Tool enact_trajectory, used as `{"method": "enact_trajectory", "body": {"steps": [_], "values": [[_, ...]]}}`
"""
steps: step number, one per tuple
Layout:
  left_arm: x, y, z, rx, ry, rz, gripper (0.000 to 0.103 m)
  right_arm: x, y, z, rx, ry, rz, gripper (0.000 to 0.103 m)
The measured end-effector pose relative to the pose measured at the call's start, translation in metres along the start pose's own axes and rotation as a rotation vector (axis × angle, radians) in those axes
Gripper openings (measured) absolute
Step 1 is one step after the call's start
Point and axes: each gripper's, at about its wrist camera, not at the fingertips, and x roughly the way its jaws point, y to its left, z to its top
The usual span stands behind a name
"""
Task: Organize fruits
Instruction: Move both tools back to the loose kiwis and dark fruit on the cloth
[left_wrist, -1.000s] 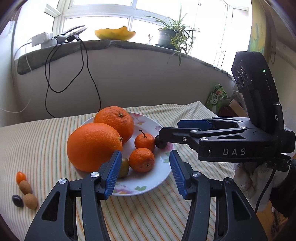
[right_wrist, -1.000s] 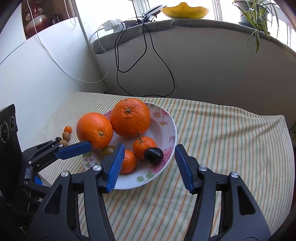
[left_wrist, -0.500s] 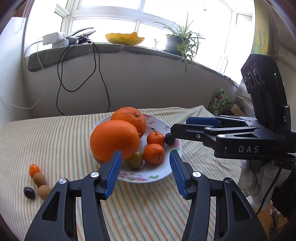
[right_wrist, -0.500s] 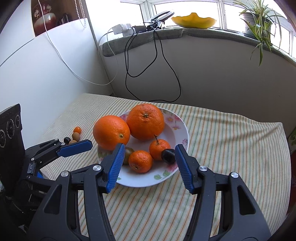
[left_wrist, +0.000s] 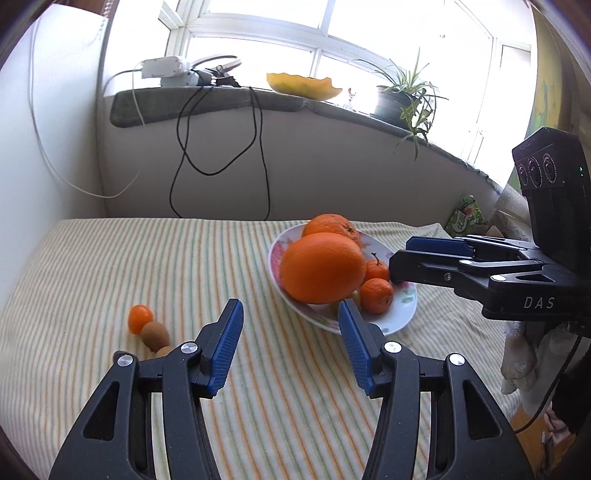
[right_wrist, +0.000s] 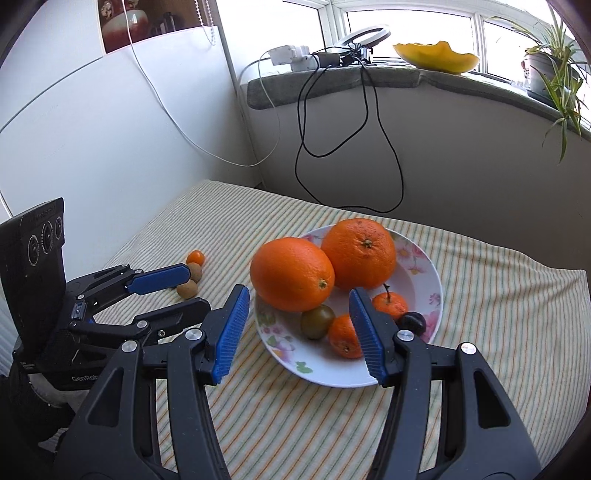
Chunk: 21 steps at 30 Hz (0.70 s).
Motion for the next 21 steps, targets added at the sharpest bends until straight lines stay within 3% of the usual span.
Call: {"method": "enact_trajectory", "body": {"steps": [18,21], "values": [[-0.023,0.081,-0.025,-0.080,0.042,0.120,0.052,0.044,0.072,0.007,-0.124,0.058,0.129,0.059],[-0.021,0.089,-0.029,-0.083,0.066,0.124,0.048,0.054,0.082,0.006,-0.137,0.077,0.151,0.059]]}}
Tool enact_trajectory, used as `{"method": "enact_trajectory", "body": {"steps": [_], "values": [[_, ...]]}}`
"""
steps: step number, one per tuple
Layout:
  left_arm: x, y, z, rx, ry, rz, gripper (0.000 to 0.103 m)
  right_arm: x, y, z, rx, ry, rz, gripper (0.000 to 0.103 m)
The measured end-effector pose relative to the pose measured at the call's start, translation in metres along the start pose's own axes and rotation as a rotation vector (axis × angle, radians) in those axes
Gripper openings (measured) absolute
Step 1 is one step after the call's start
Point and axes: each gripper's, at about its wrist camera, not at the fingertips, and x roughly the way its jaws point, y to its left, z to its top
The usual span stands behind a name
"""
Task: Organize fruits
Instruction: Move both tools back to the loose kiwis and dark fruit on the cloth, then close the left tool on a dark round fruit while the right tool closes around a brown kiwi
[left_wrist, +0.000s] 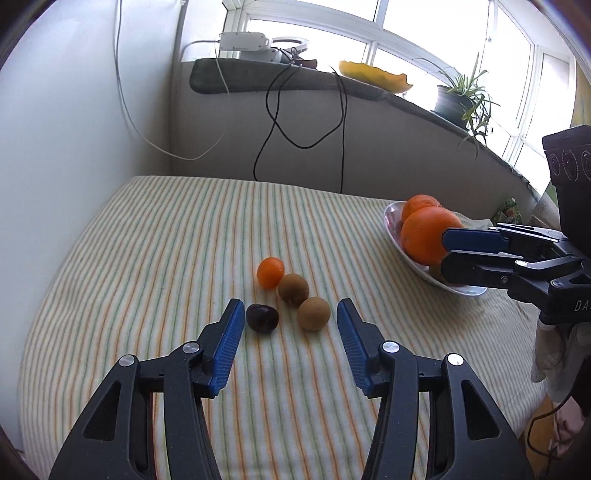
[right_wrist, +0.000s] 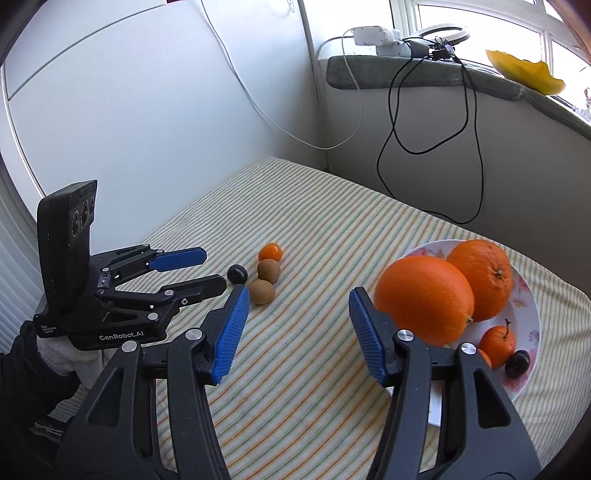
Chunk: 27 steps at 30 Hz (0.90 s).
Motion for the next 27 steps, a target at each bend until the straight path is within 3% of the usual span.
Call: {"method": "enact_trajectory", "body": {"steps": [14,27], "values": [[0.023,0.024,-0.002,-0.033,0.076,-0.041,0.037,0.062,0.026,-0.010,-0.077,0.133,0.039,0.040],[0.030,0.031,-0.003,-0.040,0.103,-0.052,0.036,0.095,0.034,-0.011,-0.128,0.176,0.017,0.038]]}}
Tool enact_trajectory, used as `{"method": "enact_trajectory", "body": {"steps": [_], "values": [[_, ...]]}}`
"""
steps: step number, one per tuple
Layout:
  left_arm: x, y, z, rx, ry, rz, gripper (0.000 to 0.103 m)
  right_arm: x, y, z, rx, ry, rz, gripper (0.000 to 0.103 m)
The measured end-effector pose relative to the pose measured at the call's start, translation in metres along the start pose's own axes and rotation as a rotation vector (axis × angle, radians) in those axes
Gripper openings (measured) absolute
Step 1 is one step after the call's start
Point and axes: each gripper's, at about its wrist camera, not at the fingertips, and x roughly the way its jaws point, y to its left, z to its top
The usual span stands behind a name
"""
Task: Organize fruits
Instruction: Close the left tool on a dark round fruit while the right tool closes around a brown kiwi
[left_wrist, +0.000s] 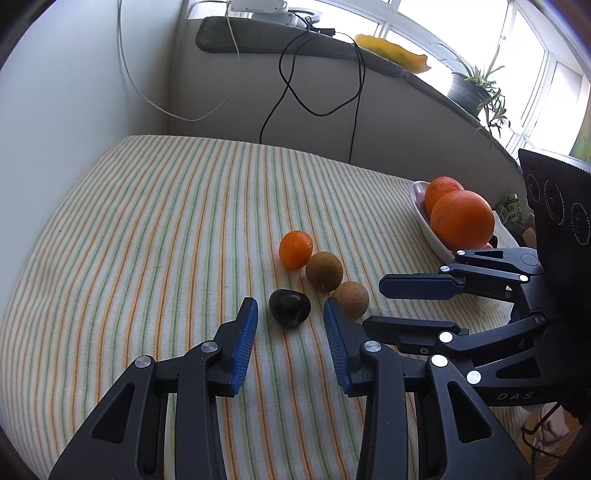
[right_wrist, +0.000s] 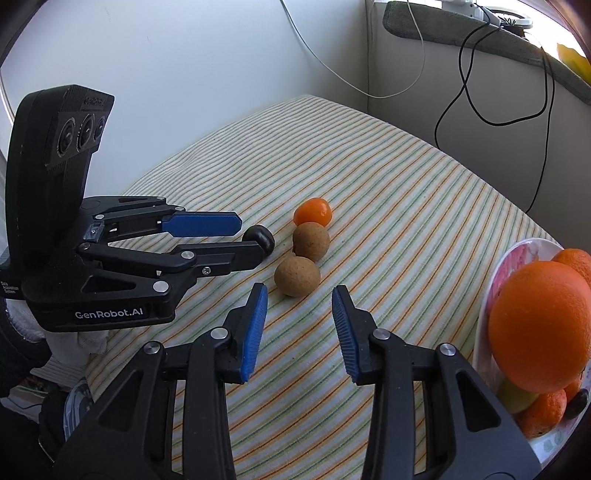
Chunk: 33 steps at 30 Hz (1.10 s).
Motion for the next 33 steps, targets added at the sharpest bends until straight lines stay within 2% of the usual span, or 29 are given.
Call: {"method": "enact_trajectory", "body": {"steps": [8,9,11,14,25,33], "values": [[0.005,0.000,0.002,0.002,0.010,-0.002,0.035,0.013,0.006,0.006,-0.031,0.006,-0.013,0.038],[0.006,-0.001,0.002,0.003,0.012,-0.001,0.030,0.014,0.007,0.007,-0.035,0.007,-0.013,0.038],[0.007,0.000,0.002,0.002,0.016,0.000,0.030,0.016,0.008,0.007,-0.045,0.010,-0.022,0.032],[0.007,0.001,0.002,-0.002,0.013,0.002,0.024,0.017,0.007,0.007,-0.050,0.010,-0.028,0.032],[0.007,0.000,0.001,-0.008,0.003,0.001,0.022,0.021,0.004,0.007,-0.046,0.009,-0.031,0.030],[-0.002,-0.002,-0.001,-0.008,-0.017,0.001,0.022,0.000,0.002,-0.001,-0.021,-0.020,-0.006,0.030]]}}
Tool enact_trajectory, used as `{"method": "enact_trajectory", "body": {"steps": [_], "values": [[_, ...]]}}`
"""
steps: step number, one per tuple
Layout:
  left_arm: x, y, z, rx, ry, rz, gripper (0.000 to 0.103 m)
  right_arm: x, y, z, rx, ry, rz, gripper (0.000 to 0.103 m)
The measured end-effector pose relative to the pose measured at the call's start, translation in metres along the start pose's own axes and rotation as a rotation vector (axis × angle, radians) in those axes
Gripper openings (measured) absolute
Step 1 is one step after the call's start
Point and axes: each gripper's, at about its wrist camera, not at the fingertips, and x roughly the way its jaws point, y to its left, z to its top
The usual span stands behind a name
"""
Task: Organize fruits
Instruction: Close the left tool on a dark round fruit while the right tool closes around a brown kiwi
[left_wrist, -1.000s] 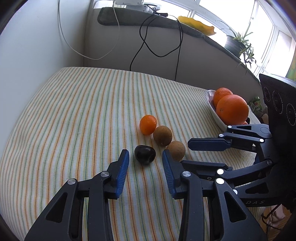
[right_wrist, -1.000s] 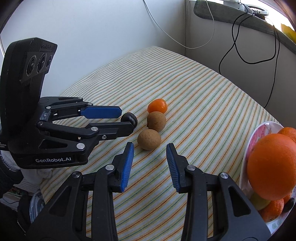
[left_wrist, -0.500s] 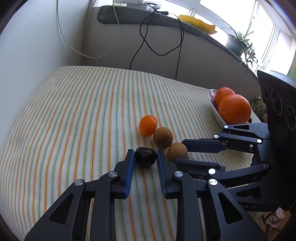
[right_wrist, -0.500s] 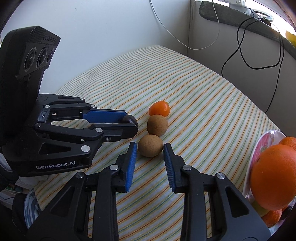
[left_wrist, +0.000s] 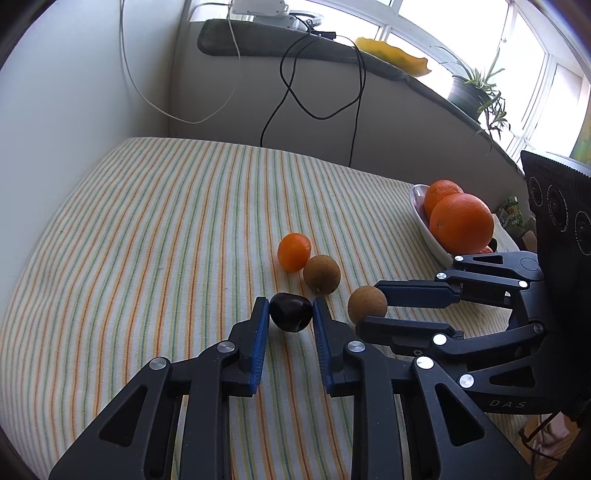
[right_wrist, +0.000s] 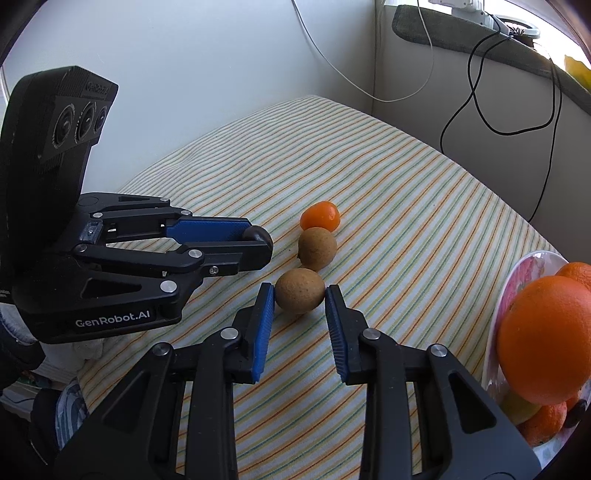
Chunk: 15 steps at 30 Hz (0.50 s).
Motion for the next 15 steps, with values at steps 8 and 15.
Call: {"method": "enact_trajectory", "body": {"steps": [8,15], "values": [[-0.009,-0.007,-0.001,0.001,-0.022,-0.008,0.022,-0.022,-0.005,-0.009,0.028,-0.030,0.005,0.030],[-0.016,-0.023,0.005,0.019,-0.044,-0.034,0.022,-0.050,-0.012,-0.019,0.061,-0.070,0.007,0.030]]}}
